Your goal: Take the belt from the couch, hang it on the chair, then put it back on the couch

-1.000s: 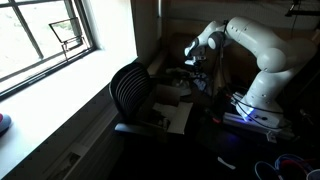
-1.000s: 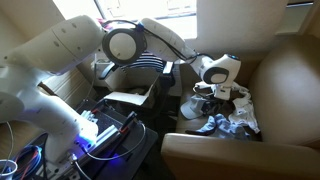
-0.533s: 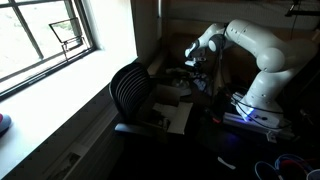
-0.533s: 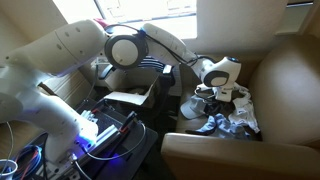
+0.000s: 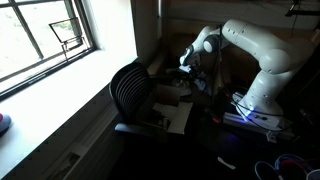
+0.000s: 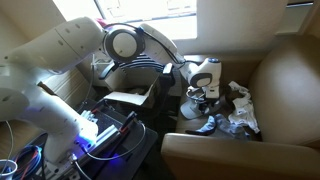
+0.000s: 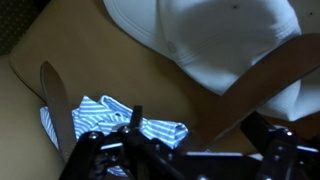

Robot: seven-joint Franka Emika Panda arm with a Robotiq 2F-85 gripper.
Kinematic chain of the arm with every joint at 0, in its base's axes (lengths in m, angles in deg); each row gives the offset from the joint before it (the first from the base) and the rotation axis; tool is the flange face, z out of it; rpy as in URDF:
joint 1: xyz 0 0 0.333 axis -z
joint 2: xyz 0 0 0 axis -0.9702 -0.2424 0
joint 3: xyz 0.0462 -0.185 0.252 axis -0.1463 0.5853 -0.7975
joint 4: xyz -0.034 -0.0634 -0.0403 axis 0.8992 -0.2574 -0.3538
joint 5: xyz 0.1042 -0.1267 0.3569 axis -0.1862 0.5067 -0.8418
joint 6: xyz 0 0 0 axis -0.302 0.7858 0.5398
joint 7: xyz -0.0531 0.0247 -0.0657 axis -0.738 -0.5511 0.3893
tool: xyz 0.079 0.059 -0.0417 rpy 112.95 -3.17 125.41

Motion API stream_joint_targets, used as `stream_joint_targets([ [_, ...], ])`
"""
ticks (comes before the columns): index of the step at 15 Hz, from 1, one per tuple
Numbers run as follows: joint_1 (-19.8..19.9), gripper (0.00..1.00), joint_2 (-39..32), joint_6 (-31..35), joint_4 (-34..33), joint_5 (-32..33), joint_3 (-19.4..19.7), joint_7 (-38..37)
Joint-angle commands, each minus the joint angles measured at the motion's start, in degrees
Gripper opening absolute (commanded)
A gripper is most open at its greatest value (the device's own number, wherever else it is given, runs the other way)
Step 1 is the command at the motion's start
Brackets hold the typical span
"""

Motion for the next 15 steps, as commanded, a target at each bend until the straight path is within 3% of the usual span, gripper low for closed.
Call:
stream_joint_targets([
  [1, 1.54, 1.0, -1.9, 3.13, -2.51, 1.22, -0.09, -1.53],
  [3, 1.26, 1.0, -5.26, 12.01, -4.11, 2.05, 1.69, -3.48],
  [4, 0.48, 1.0, -2.54, 17.85, 1.79, 3.43, 1.64, -4.08],
  [5, 1.23, 1.0, -2.58, 11.0, -1.36, 3.08, 0.73, -3.32],
  [6, 1.08, 0.75, -3.0, 14.52, -0.39, 3.39, 1.1, -3.75],
  [8, 0.6, 0.66, -3.12, 11.05, -1.03, 3.47, 1.77, -4.95],
  [15, 2.39, 0.16, -2.37, -5.47, -6.67, 4.23, 0.6, -7.6],
])
